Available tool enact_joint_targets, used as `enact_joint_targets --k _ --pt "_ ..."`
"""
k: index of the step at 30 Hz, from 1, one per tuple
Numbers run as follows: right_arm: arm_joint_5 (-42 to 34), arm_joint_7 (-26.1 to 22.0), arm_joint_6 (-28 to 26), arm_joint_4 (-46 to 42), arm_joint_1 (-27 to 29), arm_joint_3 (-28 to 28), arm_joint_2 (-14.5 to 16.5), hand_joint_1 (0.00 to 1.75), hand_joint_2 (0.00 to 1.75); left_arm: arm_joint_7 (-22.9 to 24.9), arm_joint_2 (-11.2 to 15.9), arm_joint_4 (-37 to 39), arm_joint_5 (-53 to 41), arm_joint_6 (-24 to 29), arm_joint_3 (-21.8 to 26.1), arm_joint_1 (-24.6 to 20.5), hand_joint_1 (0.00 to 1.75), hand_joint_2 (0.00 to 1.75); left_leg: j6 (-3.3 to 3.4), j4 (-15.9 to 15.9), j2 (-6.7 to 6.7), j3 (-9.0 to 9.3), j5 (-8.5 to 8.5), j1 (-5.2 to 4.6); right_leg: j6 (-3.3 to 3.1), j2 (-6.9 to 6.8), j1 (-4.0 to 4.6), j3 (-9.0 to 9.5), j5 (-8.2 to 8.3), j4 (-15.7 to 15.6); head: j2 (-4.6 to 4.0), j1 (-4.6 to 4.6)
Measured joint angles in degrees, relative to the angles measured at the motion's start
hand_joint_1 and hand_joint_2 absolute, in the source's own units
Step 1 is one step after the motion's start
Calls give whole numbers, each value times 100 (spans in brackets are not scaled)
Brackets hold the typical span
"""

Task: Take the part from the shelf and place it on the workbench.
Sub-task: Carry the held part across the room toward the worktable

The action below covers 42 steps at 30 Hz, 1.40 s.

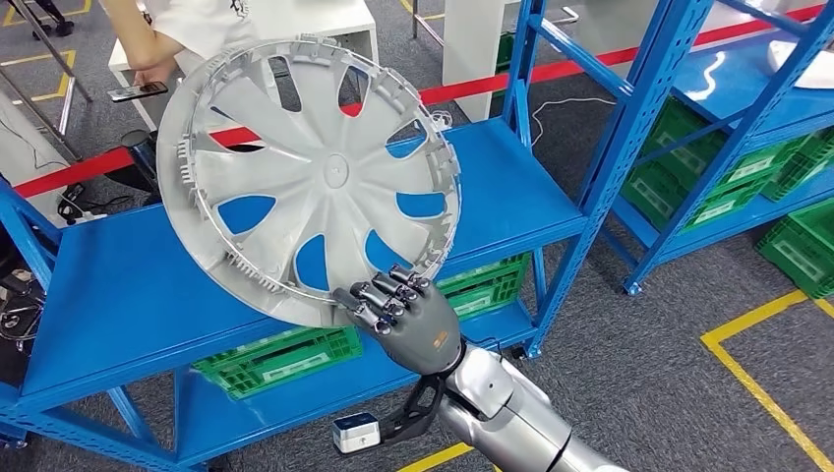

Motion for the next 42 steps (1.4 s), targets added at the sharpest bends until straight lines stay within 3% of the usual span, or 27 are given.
enact_joint_targets --k 3,4,5,6,7,9,11,14,16,18,19,20,21,23,25,27,29,30,31,32,34,35,36,37,38,40,42 --pt "-42 -35 35 17 -39 20 1 175 175 -40 -12 4 21 -37 4 0 0 175 63 -19 22 -214 223 14 27 13 30 -266 -790 927 0 30" --pt "-61 -46 53 22 -43 26 1 175 175 -60 -16 7 27 -70 4 2 0 175 68 -1 27 -303 280 11 39 13 34 -314 -941 1251 0 33" --pt "-76 -53 66 25 -43 29 0 175 175 -85 -19 9 35 -119 5 1 0 175 66 22 32 -394 333 8 48 13 38 -284 -965 1414 0 33" --pt "-82 -61 75 26 -44 32 1 175 175 -116 -21 10 41 -181 5 -1 0 175 59 50 35 -487 383 9 52 12 39 -155 -889 1375 0 34" --pt "-83 -66 80 26 -45 33 1 175 175 -151 -25 11 44 -253 6 -3 0 175 44 84 37 -579 429 14 54 9 37 89 -763 1112 0 35" --pt "-53 -69 82 26 -54 35 3 175 175 -202 -34 11 46 -342 7 -7 0 175 -9 165 33 -738 509 18 27 7 48 644 -677 346 0 37" --pt "-10 -48 78 26 -56 38 8 175 175 -225 -39 12 45 -360 8 -10 0 175 -75 220 26 -811 576 10 -48 22 72 885 -718 -49 0 42" --pt "11 -17 67 26 -60 39 11 175 175 -223 -37 14 45 -360 8 -19 0 175 -176 249 10 -862 626 15 -188 22 71 802 -626 -57 0 44" --pt "13 -12 55 25 -74 39 17 175 175 -209 -35 17 45 -360 8 -18 0 175 -254 544 4 -991 302 36 -260 9 48 694 -515 -70 0 35" --pt "9 -15 46 25 -85 39 24 175 175 -201 -36 19 45 -362 8 -27 0 175 -318 1253 4 -1201 -256 57 -280 9 45 551 -396 -68 0 29" --pt "8 -15 45 26 -86 39 25 175 175 -201 -35 19 45 -364 8 -33 0 175 -334 1606 4 -1269 -439 64 -276 8 46 471 -335 -66 0 31" --pt "8 -16 44 26 -86 39 25 175 175 -202 -35 19 45 -370 8 -37 0 175 -337 1825 4 -1265 -501 67 -270 8 48 390 -273 -64 0 31" --pt "8 -17 44 26 -86 39 25 175 175 -202 -35 19 45 -378 9 -39 0 175 -324 1842 4 -1161 -448 66 -262 7 50 314 -213 -63 0 30" --pt "7 -19 44 26 -87 39 25 175 175 -207 -35 19 45 -395 10 -46 0 175 -251 1259 -4 -638 -194 50 -244 9 56 197 -106 -62 0 32" --pt "3 -20 50 26 -88 39 25 175 175 -220 -29 14 45 -402 13 -61 0 175 -160 429 -17 -56 -159 5 -199 5 51 138 -8 -81 0 36" --pt "-5 -20 70 26 -84 41 26 175 175 -234 -27 11 46 -402 17 -69 0 175 -101 59 -23 136 -205 -52 -122 -9 22 131 96 -128 0 44" --pt "-15 -19 88 25 -78 43 25 175 175 -238 -35 14 47 -401 27 -63 0 175 -44 -25 -2 84 -68 -61 -47 -8 12 119 183 -194 0 70" --pt "-18 -18 93 24 -76 44 22 175 175 -237 -37 15 47 -401 34 -60 0 175 -7 -77 14 55 18 -43 -27 0 24 82 111 -159 0 86" --pt "-21 -14 99 22 -74 44 20 175 175 -237 -38 16 47 -401 39 -60 0 175 27 -125 29 14 111 -22 -13 9 37 19 -64 -22 0 97" --pt "-23 -9 107 22 -72 44 16 175 175 -237 -39 17 47 -402 44 -61 0 175 49 -142 43 -40 186 -5 -6 15 39 -71 -339 259 0 106" --pt "-26 -3 118 21 -61 44 9 175 175 -237 -47 19 47 -405 47 -56 0 175 74 -107 52 -207 298 -4 21 17 47 -246 -843 1005 0 136" --pt "-27 -2 123 21 -50 44 4 175 175 -237 -52 20 47 -408 48 -52 0 175 71 -76 58 -299 344 -3 36 17 47 -274 -939 1285 0 156" --pt "-30 -1 129 21 -37 44 1 175 175 -237 -56 21 47 -411 48 -48 0 175 63 -37 65 -395 387 1 50 16 47 -212 -908 1378 0 174" --pt "-43 -2 139 21 -27 44 -1 175 175 -237 -56 21 47 -414 49 -47 0 175 47 11 68 -493 426 10 62 14 41 -42 -788 1250 0 195" --pt "-71 -9 158 20 -21 44 -3 175 175 -236 -57 21 47 -416 49 -47 0 175 24 70 70 -590 458 24 78 9 31 225 -663 929 0 220" --pt "-169 -45 212 15 -16 45 -3 175 175 -232 -55 17 47 -420 51 -49 0 175 -39 178 66 -755 508 28 63 11 45 717 -631 214 0 278" --pt "-265 -93 268 8 -8 46 -4 175 175 -225 -54 15 47 -419 54 -52 0 175 -100 239 62 -828 550 14 -28 27 67 848 -732 -63 0 301"
